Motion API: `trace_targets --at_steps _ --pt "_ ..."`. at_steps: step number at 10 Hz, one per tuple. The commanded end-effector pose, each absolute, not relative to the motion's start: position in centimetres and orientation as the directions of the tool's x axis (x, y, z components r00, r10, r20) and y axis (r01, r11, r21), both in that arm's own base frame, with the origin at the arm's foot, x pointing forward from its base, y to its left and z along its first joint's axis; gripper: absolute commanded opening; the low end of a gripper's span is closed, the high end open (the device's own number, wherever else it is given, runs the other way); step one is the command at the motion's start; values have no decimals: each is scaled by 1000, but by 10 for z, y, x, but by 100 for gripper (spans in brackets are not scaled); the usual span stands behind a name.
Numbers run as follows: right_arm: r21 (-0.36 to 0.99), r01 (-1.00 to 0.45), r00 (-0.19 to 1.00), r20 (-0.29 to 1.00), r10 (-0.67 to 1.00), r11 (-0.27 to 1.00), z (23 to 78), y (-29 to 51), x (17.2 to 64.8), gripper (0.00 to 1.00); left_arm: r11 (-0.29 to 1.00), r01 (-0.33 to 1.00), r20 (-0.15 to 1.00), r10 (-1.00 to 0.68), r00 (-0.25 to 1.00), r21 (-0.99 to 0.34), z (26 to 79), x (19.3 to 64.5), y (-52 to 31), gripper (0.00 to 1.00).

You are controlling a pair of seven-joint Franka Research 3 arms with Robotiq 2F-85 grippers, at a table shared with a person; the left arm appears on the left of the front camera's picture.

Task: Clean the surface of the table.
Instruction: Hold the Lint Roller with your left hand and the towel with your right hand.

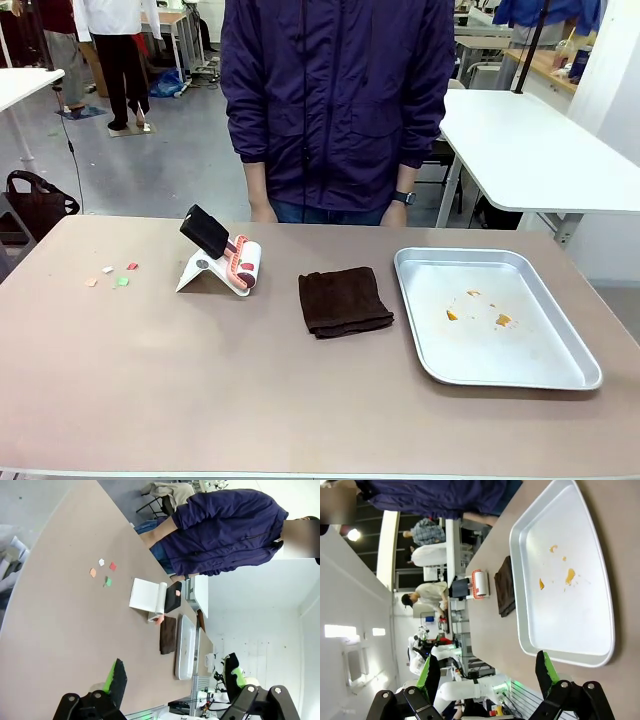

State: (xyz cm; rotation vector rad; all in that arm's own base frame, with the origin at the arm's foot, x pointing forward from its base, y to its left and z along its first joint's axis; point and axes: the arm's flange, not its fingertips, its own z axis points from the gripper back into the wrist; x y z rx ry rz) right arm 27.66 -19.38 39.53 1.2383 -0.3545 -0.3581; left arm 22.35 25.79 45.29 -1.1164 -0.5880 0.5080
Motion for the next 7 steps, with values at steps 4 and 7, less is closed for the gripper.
trace_targets --at_steps 4,7 --pt "952 65 896 76 -437 298 400 -190 277 100 362 -80 188 646 740 -929 456 215 259 100" --pt "828 22 884 246 -398 560 442 -131 284 100 552 54 360 463 810 -832 506 257 252 100"
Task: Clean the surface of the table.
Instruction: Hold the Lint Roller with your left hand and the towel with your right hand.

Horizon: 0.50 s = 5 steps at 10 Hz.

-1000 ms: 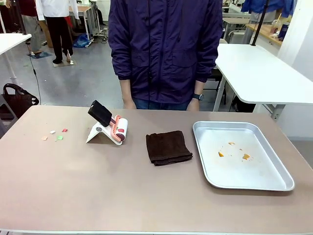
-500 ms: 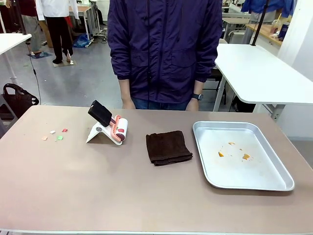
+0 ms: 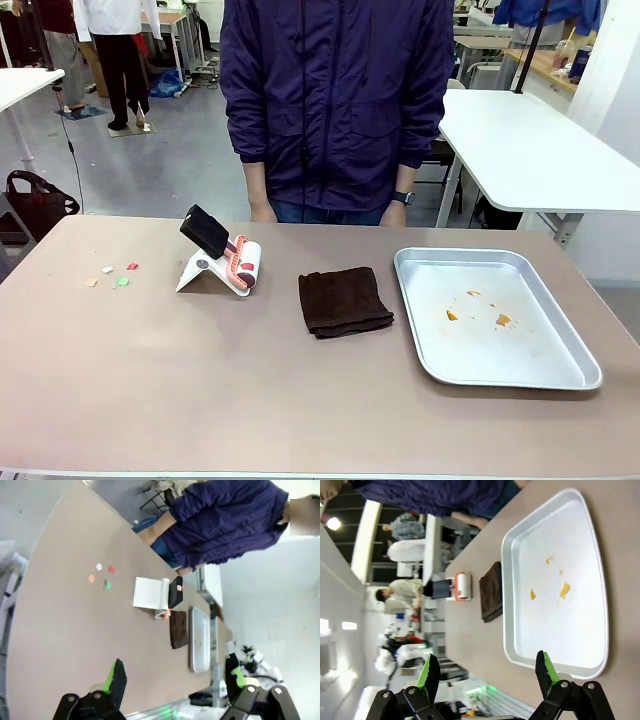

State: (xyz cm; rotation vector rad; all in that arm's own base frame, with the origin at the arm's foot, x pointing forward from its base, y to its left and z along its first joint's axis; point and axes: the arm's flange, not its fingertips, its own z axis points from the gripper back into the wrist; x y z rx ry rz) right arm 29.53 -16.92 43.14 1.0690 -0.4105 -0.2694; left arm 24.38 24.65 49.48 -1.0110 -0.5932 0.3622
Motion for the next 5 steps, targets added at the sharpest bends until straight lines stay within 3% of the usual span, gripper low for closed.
trace_targets --at_steps 1,5 --pt "787 -18 887 297 -354 616 454 -111 285 100 553 95 370 410 834 -828 517 276 246 100" --pt "577 -216 920 390 -33 788 490 17 332 100 708 214 366 67 928 -673 526 368 127 100"
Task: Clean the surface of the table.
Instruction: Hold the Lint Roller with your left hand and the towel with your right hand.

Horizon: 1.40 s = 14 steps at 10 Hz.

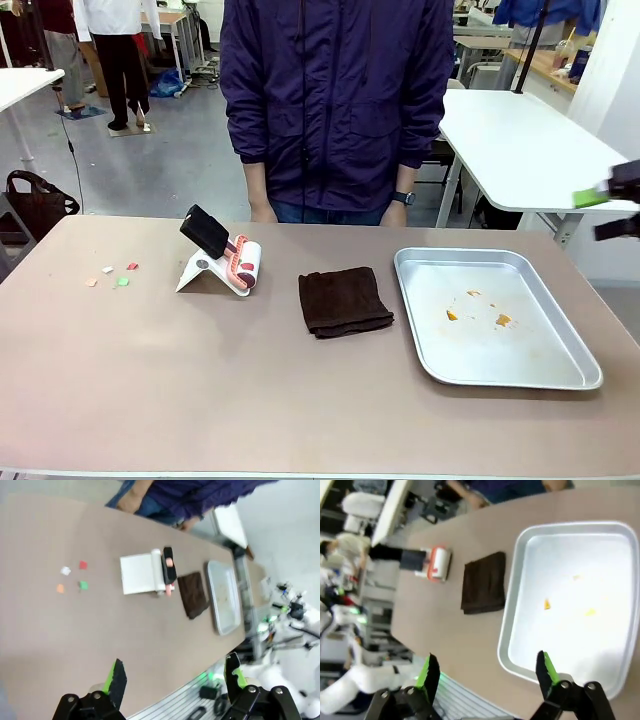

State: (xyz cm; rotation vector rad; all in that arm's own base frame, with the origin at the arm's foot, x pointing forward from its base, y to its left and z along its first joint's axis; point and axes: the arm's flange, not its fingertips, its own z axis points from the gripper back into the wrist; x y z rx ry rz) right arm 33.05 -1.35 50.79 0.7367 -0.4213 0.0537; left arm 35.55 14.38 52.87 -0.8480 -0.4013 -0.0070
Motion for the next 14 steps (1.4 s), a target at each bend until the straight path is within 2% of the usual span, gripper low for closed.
trace_targets --at_steps 1,3,6,8,10,11,12,14 --pt "518 -286 915 398 68 806 490 52 344 100 739 242 381 22 924 -628 522 383 93 100" --pt "425 -412 880 416 230 806 475 128 365 100 756 288 394 -45 918 -587 510 400 34 100" --pt "332 -415 848 478 228 847 443 194 378 100 786 274 409 -29 912 -554 476 414 -10 100" --pt "310 -393 865 444 233 866 423 218 380 100 786 266 412 -16 911 -557 452 425 -34 100" --pt "359 -292 913 381 147 886 418 218 390 100 775 245 384 -2 923 -583 447 428 -37 100" --pt "384 -126 945 326 -6 915 427 201 397 100 770 275 351 -72 934 -575 456 424 -29 100" --pt "328 -367 885 412 217 871 409 216 381 100 789 257 384 -29 923 -558 444 426 -38 100" --pt "328 -367 885 412 217 871 409 216 381 100 789 257 384 -29 923 -558 444 426 -38 100"
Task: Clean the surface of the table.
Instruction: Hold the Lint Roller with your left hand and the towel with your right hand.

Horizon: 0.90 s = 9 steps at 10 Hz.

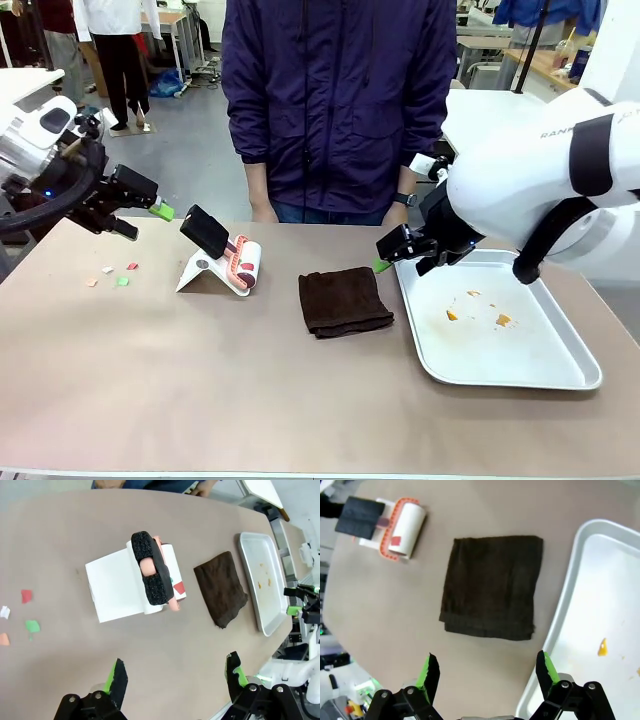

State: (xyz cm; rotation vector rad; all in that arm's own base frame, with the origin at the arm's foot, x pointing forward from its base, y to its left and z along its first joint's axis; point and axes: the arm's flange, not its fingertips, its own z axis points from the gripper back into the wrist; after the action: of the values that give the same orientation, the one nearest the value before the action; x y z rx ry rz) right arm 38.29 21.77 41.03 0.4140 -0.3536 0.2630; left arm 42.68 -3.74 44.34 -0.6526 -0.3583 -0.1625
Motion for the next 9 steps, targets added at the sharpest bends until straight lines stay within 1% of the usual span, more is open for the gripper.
trace_targets --at_steps 1,2,4,6,8,9 --pt "348 -292 913 379 151 891 409 211 387 100 783 259 373 -38 927 -565 443 427 -38 100" --pt "361 -185 952 297 76 914 398 225 410 100 789 215 381 27 924 -575 438 438 -47 100" --pt "329 -184 966 233 110 926 382 253 431 100 805 183 371 49 928 -564 435 457 -54 100" --pt "310 -155 970 228 84 938 363 273 452 100 812 147 349 74 934 -565 426 477 -64 100" --pt "215 -127 972 223 78 968 346 290 464 100 805 117 304 81 949 -581 412 493 -73 100" --pt "193 -159 963 245 109 968 342 295 467 100 796 111 298 91 950 -595 407 499 -76 100"
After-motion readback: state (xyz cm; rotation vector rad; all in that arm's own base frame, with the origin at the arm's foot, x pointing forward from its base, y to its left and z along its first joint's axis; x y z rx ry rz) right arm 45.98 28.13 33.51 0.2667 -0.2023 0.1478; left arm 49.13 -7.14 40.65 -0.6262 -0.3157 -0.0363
